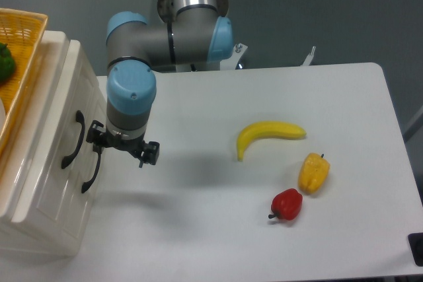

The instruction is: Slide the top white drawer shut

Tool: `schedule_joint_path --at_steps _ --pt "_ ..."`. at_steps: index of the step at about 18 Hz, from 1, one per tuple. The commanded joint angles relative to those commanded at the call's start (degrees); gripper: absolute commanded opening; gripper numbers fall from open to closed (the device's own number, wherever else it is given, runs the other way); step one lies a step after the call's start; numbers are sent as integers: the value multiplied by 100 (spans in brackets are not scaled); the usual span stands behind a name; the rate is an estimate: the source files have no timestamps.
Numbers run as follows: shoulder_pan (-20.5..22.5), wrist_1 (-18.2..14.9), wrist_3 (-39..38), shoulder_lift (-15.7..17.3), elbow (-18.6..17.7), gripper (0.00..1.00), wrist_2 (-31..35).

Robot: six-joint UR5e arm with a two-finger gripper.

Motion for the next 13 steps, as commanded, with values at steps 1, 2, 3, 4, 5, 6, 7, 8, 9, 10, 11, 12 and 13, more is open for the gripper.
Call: schedule_joint_path --at_steps 1,2,3,4,5,6,7,8,9,10,11,12,13 --pt "61 0 140 0 -8 100 105" --pt "123 -9 307 -9 -9 100 263" --pt "184 -9 430 -26 -17 100 429" --pt "289 0 536 -44 -17 100 562" --pt "430 0 650 -53 -17 100 598" --pt "562 9 790 -53 -17 100 607" --pt "711 0 966 -53 -17 100 607" --pt "869 0 1168 -53 -17 100 616" --pt "1018 0 1378 -53 -9 100 650" --pt "1150 -9 1598 -53 -9 100 694" --pt "1256 -9 1783 -53 -9 100 738" --pt "1379 -17 1924 -53 -9 100 808" --pt "1493 -44 2082 -53 -9 100 905"
